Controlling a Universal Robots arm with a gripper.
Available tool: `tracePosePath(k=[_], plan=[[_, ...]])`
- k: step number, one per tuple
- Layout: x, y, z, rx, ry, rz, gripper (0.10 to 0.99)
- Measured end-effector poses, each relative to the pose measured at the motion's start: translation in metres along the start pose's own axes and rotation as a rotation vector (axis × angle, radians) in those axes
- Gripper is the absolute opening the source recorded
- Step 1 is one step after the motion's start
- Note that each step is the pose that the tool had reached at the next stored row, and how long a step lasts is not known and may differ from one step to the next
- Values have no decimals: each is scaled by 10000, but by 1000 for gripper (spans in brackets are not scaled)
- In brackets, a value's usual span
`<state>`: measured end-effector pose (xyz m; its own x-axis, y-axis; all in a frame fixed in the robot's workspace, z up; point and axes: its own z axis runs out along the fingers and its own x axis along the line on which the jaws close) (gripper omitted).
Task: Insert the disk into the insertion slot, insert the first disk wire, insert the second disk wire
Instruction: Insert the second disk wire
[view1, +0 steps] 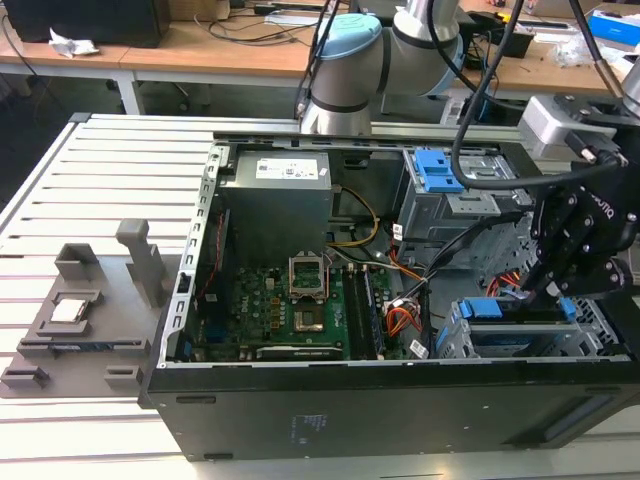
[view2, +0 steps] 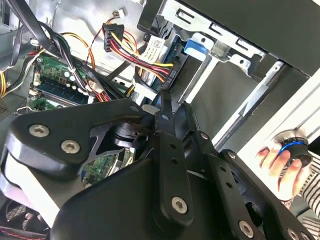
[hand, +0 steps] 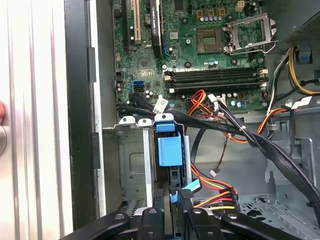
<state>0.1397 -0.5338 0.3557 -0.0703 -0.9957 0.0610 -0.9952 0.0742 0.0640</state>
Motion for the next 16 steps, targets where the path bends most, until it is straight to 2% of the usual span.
tracePosePath(k=[1,4,8,10,16], plan=[[0,6,4,2,4,-35,255],[-1,12,30,41,43,-667,255],[-2,11,56,116,122,-1895,255],[-10,21,60,129,133,-2097,255],[-11,26,61,129,135,-2100,267]])
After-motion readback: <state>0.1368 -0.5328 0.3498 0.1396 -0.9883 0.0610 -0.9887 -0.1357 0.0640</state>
